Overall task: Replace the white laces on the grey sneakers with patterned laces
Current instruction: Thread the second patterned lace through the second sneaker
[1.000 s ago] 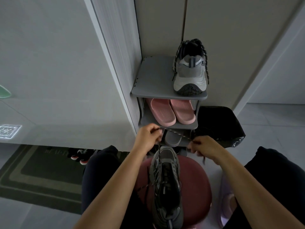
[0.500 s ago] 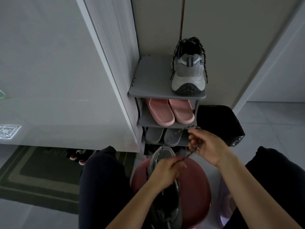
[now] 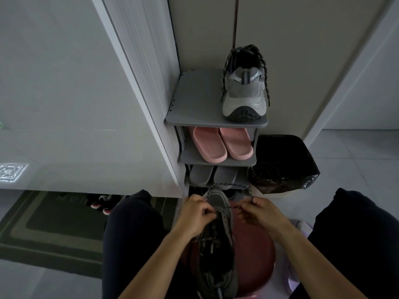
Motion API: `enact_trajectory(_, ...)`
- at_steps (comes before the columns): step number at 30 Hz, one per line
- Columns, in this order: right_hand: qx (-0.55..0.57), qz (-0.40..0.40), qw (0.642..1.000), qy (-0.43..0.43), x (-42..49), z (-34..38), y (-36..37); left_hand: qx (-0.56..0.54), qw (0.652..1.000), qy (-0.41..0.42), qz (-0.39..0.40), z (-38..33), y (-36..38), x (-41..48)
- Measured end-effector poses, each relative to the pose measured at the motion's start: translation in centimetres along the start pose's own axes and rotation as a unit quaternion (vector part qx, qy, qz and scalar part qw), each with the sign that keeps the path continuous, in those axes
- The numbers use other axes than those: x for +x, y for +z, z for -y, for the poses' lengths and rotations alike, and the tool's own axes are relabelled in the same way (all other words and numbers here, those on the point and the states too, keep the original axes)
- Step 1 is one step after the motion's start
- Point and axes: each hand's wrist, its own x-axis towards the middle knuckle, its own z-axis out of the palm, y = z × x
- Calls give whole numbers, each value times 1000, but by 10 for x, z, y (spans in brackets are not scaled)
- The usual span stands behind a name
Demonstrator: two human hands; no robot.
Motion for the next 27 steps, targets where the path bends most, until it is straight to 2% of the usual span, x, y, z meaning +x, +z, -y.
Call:
enact_trajectory(2, -33, 5, 999, -5, 4, -1, 6, 15, 1000, -8, 26, -4, 7, 0)
enact_trajectory(4, -95, -11, 995, -25, 9, -2, 11, 13, 1000, -23, 10, -8, 13, 2)
enact_trajectory(10, -293, -71, 950, -83, 27, -11, 16, -13, 999, -34, -31, -13, 22, 7)
enact_trajectory(15, -341, -59, 931, -118, 28, -10, 16, -26, 996, -45, -66, -11, 26, 6)
enact_trajectory(21, -326, -34, 939, -108, 33, -14, 15, -56, 993, -69, -75, -11, 30, 5)
enact_trajectory(23, -357, -25, 927, -111, 34, -12, 17, -80, 991, -82, -76, -11, 31, 3)
enact_trajectory(27, -455, -17, 882, -122, 36, -4, 20, -109, 986, -91, -88, -13, 35, 2)
